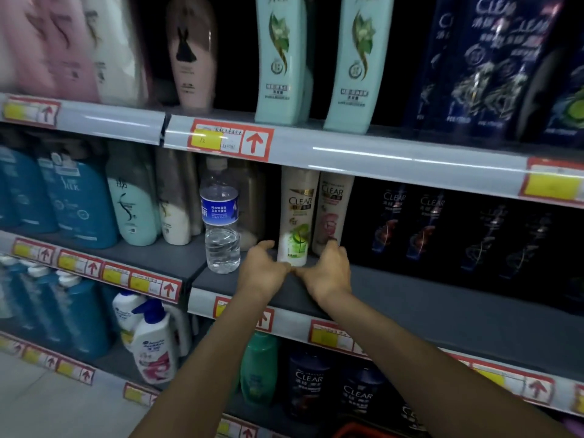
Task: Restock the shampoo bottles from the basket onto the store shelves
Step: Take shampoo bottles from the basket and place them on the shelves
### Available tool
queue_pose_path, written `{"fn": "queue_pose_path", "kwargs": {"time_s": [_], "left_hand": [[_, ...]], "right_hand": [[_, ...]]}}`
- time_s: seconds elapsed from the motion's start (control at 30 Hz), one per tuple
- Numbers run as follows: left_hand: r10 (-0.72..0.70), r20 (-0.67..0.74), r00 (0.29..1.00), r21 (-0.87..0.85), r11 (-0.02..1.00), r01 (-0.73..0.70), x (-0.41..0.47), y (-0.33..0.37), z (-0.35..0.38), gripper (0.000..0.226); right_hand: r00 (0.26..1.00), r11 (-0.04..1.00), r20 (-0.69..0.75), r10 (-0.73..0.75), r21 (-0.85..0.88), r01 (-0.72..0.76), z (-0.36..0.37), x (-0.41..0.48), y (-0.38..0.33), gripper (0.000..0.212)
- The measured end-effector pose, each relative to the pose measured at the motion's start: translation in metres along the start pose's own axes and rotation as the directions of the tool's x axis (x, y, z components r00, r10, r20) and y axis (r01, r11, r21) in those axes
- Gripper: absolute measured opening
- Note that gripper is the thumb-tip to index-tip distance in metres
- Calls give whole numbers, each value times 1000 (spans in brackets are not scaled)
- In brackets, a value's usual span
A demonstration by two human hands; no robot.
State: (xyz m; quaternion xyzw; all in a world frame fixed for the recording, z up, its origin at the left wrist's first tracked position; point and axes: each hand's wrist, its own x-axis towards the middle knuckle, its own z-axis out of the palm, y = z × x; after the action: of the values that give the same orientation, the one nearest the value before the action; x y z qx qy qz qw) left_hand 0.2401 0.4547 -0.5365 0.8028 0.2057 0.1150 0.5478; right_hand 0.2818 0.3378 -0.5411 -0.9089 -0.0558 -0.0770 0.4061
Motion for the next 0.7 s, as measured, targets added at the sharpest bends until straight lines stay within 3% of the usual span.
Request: {"fn": "queue_pose_path", "kwargs": {"time_s": [0.2, 0.43, 0.7], "left_hand": [[99, 38, 994, 208, 972, -104, -65, 13, -19, 63], [176, 110, 978, 504, 838, -208, -140, 43, -46, 83], [257, 178, 950, 637, 705, -311, -232, 94, -54, 92]], "right_hand": [[989, 994, 148, -11, -105, 27, -57, -35, 10, 90], [955, 971, 295, -9, -225, 78, -147, -88, 9, 129], [920, 896, 383, -88, -373, 241, -243, -164, 24, 136]]}}
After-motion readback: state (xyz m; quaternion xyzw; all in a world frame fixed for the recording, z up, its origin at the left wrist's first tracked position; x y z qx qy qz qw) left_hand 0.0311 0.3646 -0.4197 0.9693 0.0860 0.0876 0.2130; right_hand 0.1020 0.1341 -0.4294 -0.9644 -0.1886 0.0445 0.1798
